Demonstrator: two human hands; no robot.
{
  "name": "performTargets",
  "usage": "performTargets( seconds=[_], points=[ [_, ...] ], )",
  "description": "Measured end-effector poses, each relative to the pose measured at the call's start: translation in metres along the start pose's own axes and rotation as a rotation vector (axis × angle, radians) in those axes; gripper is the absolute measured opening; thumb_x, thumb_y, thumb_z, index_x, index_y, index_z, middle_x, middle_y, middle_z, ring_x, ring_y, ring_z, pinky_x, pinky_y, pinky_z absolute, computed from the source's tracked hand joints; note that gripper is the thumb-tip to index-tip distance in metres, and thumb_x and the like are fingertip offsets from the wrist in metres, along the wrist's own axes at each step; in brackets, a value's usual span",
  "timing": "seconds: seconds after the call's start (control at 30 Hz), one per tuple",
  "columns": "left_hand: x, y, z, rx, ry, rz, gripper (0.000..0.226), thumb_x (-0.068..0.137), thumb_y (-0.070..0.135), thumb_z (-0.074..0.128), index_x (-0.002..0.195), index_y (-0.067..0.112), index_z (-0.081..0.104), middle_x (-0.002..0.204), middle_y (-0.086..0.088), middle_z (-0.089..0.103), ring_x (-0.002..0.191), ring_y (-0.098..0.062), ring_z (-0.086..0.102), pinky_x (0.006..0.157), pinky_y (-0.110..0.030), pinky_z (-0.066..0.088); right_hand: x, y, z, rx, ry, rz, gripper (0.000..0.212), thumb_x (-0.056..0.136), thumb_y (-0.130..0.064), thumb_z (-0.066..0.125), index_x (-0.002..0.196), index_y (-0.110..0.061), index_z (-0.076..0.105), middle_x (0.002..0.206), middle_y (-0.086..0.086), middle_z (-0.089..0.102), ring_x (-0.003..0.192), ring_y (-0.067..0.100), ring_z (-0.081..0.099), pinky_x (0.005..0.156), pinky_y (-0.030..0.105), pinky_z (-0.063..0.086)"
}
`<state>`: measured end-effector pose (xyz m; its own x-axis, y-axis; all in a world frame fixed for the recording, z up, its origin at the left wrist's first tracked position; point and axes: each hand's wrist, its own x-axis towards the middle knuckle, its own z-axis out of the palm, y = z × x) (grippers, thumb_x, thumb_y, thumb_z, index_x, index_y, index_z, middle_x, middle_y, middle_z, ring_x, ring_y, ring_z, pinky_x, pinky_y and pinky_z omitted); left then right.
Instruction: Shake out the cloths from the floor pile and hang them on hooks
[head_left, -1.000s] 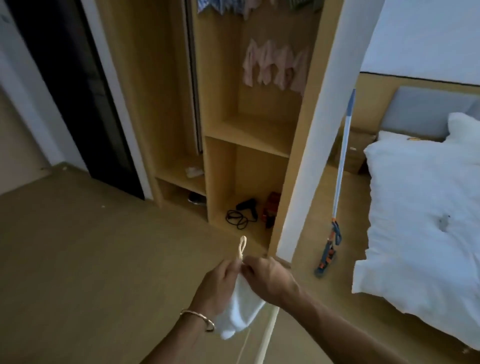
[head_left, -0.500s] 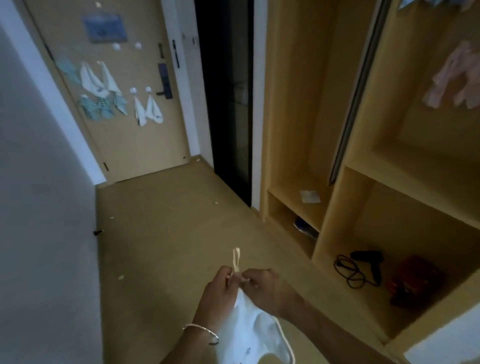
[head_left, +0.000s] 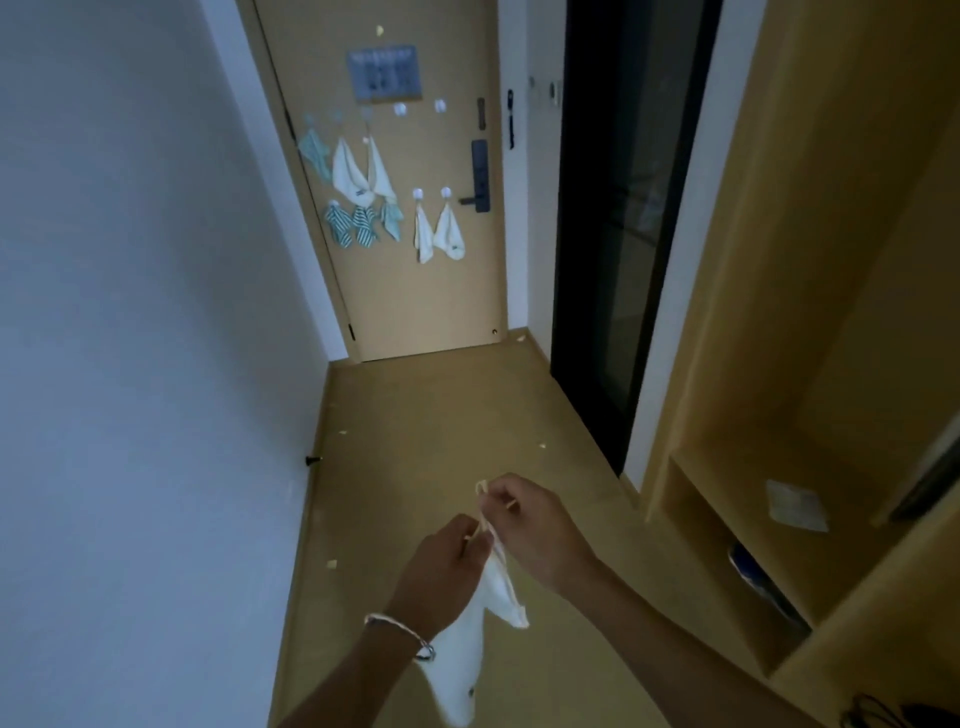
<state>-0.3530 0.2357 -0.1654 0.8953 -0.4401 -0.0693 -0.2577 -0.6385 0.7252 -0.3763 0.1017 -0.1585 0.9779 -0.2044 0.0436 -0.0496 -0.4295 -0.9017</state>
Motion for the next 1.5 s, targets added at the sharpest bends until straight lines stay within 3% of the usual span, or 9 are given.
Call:
performTargets(
  seconds=[0.17,0.33,0.57,0.7,0.83,1.03,1.17,1.4,1.5],
  points=[
    [0.078,0.002,-0.01,-0.04,0.047,0.011,0.032,0.095,0.029,0.046,0.065,0.023,0.038,0.054,0.004,0.042,0.052,-0.007,0.039,0.056,-0.03,0.031,0.081,0.017,-0.015,0.021,0.013,0.047,0.019,0.09,-0.026,0.05,0.073,-0.022,0.058,0.074,0.008,0.066,0.063,0.019,0.059,0.064,0.037,0.051],
    [0.173,-0.007,-0.022,-0.149,0.061,0.032,0.029,0.096,0.026,0.045,0.068,0.017,0.041,0.061,0.007,0.042,0.059,-0.008,0.041,0.061,-0.029,0.033,0.176,0.031,-0.026,-0.05,0.028,0.098,0.023,0.092,-0.021,0.049,0.073,-0.012,0.058,0.073,0.008,0.067,0.069,0.027,0.065,0.062,0.038,0.051],
    [0.32,-0.005,-0.035,-0.261,-0.006,0.032,0.017,0.094,0.018,0.044,0.081,0.01,0.052,0.071,0.002,0.052,0.064,-0.009,0.047,0.062,-0.026,0.038,0.309,0.037,-0.051,-0.089,0.035,0.174,0.021,0.089,-0.024,0.045,0.075,-0.014,0.056,0.066,0.005,0.067,0.062,0.021,0.066,0.068,0.039,0.054],
    [0.381,0.005,-0.036,-0.3,0.028,0.093,0.021,0.095,0.012,0.043,0.108,0.027,0.052,0.084,0.008,0.064,0.078,-0.005,0.06,0.077,-0.027,0.047,0.36,0.045,-0.06,-0.038,0.038,0.23,0.021,0.092,-0.027,0.044,0.08,-0.017,0.058,0.062,0.0,0.067,0.06,0.016,0.067,0.071,0.038,0.056],
    [0.442,0.015,-0.039,-0.306,0.04,0.094,0.02,0.096,0.037,0.044,0.094,0.024,0.06,0.079,0.01,0.066,0.074,0.003,0.06,0.069,-0.013,0.044,0.418,0.054,-0.073,-0.027,0.045,0.236,0.026,0.094,-0.033,0.046,0.073,-0.021,0.055,0.067,0.003,0.07,0.065,0.018,0.069,0.074,0.042,0.057],
    [0.548,0.015,-0.036,-0.209,0.217,0.032,0.014,0.096,0.017,0.044,0.087,0.013,0.053,0.061,0.004,0.053,0.049,-0.006,0.043,0.047,-0.018,0.032,0.522,0.073,-0.09,-0.102,-0.009,0.171,0.023,0.091,-0.025,0.047,0.069,-0.027,0.05,0.07,0.002,0.068,0.061,0.015,0.068,0.07,0.042,0.058],
    [0.619,0.028,-0.043,-0.199,0.287,0.033,0.02,0.094,0.016,0.05,0.074,0.019,0.048,0.064,0.007,0.048,0.056,-0.003,0.041,0.051,-0.014,0.033,0.599,0.084,-0.112,-0.044,-0.049,0.097,0.024,0.093,-0.022,0.046,0.07,-0.024,0.05,0.07,0.0,0.066,0.059,0.01,0.064,0.067,0.037,0.056],
    [0.726,0.045,-0.066,-0.323,0.306,-0.086,0.021,0.095,0.022,0.052,0.082,0.006,0.057,0.071,0.0,0.053,0.065,-0.007,0.047,0.055,-0.008,0.037,0.708,0.091,-0.141,-0.106,-0.232,-0.002,0.015,0.094,-0.04,0.048,0.082,-0.033,0.054,0.086,-0.007,0.066,0.079,0.011,0.065,0.075,0.034,0.053],
    [0.765,0.043,-0.078,-0.367,0.295,-0.141,0.025,0.094,0.03,0.053,0.087,0.007,0.061,0.078,-0.003,0.063,0.073,-0.013,0.057,0.064,-0.018,0.043,0.743,0.095,-0.142,-0.155,-0.323,-0.037,0.023,0.089,-0.05,0.054,0.099,-0.03,0.059,0.096,-0.01,0.065,0.086,0.006,0.062,0.078,0.03,0.052]
  ],
)
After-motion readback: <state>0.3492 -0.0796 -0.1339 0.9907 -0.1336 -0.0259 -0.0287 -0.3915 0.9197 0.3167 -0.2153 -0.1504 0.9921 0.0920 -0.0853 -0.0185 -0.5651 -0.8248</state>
